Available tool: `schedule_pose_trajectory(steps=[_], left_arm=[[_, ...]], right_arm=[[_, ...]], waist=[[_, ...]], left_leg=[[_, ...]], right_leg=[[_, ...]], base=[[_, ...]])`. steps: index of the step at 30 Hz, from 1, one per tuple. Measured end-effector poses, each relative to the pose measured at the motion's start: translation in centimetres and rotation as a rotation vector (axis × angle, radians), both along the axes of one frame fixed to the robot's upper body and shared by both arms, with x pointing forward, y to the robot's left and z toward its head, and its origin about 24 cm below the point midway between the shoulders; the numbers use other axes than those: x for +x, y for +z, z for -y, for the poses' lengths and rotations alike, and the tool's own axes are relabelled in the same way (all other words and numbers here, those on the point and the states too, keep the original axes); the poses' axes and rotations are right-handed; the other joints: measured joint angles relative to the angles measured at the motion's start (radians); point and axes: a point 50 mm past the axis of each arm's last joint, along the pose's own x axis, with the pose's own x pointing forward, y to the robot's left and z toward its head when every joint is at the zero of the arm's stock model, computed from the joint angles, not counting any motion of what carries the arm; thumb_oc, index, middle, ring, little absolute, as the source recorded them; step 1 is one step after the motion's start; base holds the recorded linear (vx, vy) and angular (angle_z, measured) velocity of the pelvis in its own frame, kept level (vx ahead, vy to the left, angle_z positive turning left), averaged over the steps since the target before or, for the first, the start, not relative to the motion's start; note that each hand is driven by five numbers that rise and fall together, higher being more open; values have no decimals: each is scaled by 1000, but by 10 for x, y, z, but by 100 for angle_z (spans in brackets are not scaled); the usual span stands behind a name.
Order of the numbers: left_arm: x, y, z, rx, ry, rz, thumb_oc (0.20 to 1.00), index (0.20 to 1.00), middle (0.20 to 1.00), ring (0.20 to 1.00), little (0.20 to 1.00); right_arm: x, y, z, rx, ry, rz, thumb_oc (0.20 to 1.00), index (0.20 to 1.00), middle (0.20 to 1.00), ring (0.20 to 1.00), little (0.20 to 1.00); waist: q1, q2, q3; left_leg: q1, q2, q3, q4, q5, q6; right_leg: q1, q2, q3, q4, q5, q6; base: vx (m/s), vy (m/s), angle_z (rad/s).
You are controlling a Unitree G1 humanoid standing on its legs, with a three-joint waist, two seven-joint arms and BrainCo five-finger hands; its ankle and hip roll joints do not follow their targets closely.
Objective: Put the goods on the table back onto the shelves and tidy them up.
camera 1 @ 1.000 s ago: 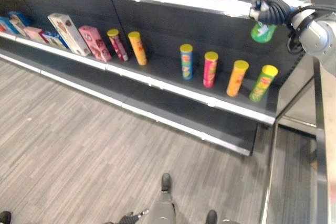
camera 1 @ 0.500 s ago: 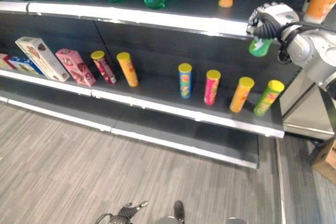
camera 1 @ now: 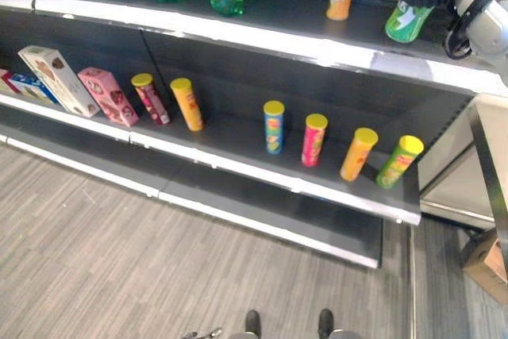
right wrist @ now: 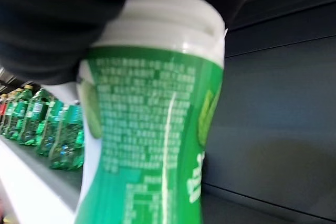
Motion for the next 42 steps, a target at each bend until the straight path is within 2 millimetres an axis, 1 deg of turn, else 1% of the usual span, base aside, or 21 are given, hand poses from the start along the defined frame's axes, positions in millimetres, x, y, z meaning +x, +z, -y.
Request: schedule_pose_trajectory(steps=[2,5,6,8,9,12,13,15,16,19,21,22,23,24,26,30,32,35,37,38,42], left_arm=[[5,0,2,-5,-2,14,1000,1000,1000,1000,1000],[7,0,5,-13,-3,17,1000,1000,1000,1000,1000],[4,-1,6,-14,0,8,1000,1000,1000,1000,1000],[1,-2,6,-12,3,0,1000,1000,1000,1000,1000],[-2,-2,6,-12,5,-9,1000,1000,1000,1000,1000],[-6,-3,6,-13,7,-17,1000,1000,1000,1000,1000],[-8,-3,6,-13,9,-22,1000,1000,1000,1000,1000],[-13,-4,6,-13,13,-34,1000,1000,1000,1000,1000],[-16,-4,5,-13,16,-42,1000,1000,1000,1000,1000],[-19,-4,5,-12,17,-49,1000,1000,1000,1000,1000],[-19,-4,6,-12,11,-51,1000,1000,1000,1000,1000],[-20,-4,6,-12,10,-53,1000,1000,1000,1000,1000],[-17,-4,6,-12,9,-48,1000,1000,1000,1000,1000],[-19,-4,6,-11,10,-54,1000,1000,1000,1000,1000],[-23,-5,6,-11,12,-63,1000,1000,1000,1000,1000],[-24,-5,5,-10,11,-66,1000,1000,1000,1000,1000],[-24,-5,5,-7,12,-74,1000,1000,1000,1000,1000],[-27,-6,4,-6,12,-87,1000,1000,1000,1000,1000],[-26,-5,4,-6,12,-86,1000,1000,1000,1000,1000],[-27,-6,4,-9,11,-87,1000,1000,1000,1000,1000],[-23,-5,5,-15,6,-77,1000,1000,1000,1000,1000]], right_arm=[[1,1,-1,-3,2,-8,200,200,200,200,200],[10,-4,-1,29,-20,-32,200,200,200,200,200],[21,-12,-3,56,-40,-66,200,200,200,200,200],[27,-22,-9,66,-36,-94,200,200,200,200,200],[31,-28,-12,74,-35,-115,200,200,200,200,200],[41,-53,-14,73,-58,-177,200,200,200,200,200],[43,-60,-15,73,-64,-197,200,200,200,200,200],[45,-65,-17,60,-71,-205,200,200,200,200,200],[47,-69,-15,60,-85,-212,200,200,200,200,200],[49,-70,-8,82,-115,-210,200,200,200,200,200],[51,-72,2,88,-163,-199,200,200,200,200,200],[52,-71,10,104,-198,-186,200,200,200,200,200],[52,-69,16,126,-223,-176,200,200,200,200,200],[52,-68,20,137,-243,-171,200,200,200,200,200],[52,-68,22,118,-261,-164,200,200,200,200,200],[49,-63,39,120,-312,-140,200,200,200,200,200],[49,-64,46,126,-345,-144,200,200,200,200,200],[49,-63,47,129,-351,-141,200,200,200,200,200],[49,-64,47,127,-349,-141,200,200,200,200,200],[50,-64,42,103,-344,-131,200,200,200,200,200],[50,-63,38,88,-329,-120,200,200,200,200,200]], waist=[[-1,2,-2],[10,8,-16],[22,15,-27],[34,21,-42],[38,23,-50],[49,25,-69],[59,26,-70],[64,27,-70],[66,27,-71],[75,27,-72],[78,28,-72],[85,30,-71],[80,30,-71],[84,33,-72],[87,40,-73],[95,63,-72],[99,71,-74],[102,79,-69],[103,78,-68],[103,76,-67],[103,69,-63]], left_leg=[[0,4,-14,0,2,-3],[1,5,-22,0,1,-4],[8,6,-23,0,-4,-11],[-1,5,-30,-5,-8,-17],[-1,5,-33,-6,-9,-18],[-4,5,-44,-6,-12,-13],[-7,5,-46,-6,-11,-12],[-4,4,-48,-6,-11,-12],[-4,3,-53,-6,-11,-12],[-7,0,-65,-6,-9,-10],[-7,-2,-76,-6,-9,-10],[-7,-3,-84,-6,-8,-13],[-7,-4,-92,-6,-10,-11],[-9,-4,-98,-6,-9,-11],[-14,-5,-105,-6,-6,-15],[-25,-12,-139,-6,-2,-16],[-25,-14,-153,-6,-2,-16],[-29,-15,-162,-6,-3,-17],[-28,-16,-167,-6,-3,-17],[-24,-16,-167,-6,-4,-19],[-24,-16,-169,-6,-4,-20]], right_leg=[[6,4,-14,0,-5,-7],[12,6,-22,-1,-10,-10],[20,6,-24,-4,-12,-11],[20,5,-29,-3,-15,-11],[21,5,-29,-3,-17,-11],[25,5,-41,-3,-22,-6],[25,4,-46,-2,-24,-7],[30,4,-48,-2,-23,-7],[34,3,-54,-2,-24,-9],[37,1,-67,0,-26,-10],[43,0,-79,0,-28,-10],[50,-1,-88,0,-30,-10],[54,-1,-96,0,-33,-9],[55,-1,-102,1,-35,-8],[55,-1,-112,1,-37,-9],[64,-6,-150,1,-43,-9],[72,-7,-165,1,-50,-8],[79,-8,-186,1,-57,-7],[83,-8,-192,1,-61,-7],[87,-8,-193,1,-64,-6],[88,-8,-196,1,-67,-5]], base=[[2,-63,15],[-9,-61,11],[-7,-66,7],[0,-42,8],[0,-32,5],[7,-22,12],[12,-34,15],[9,-27,8],[12,-21,11],[13,-22,13],[11,-33,18],[-1,-39,24],[5,-38,24],[8,-45,17],[8,-41,14],[14,-38,27],[32,-33,24],[62,-47,19],[58,-30,12],[35,-21,4],[23,-9,1]])
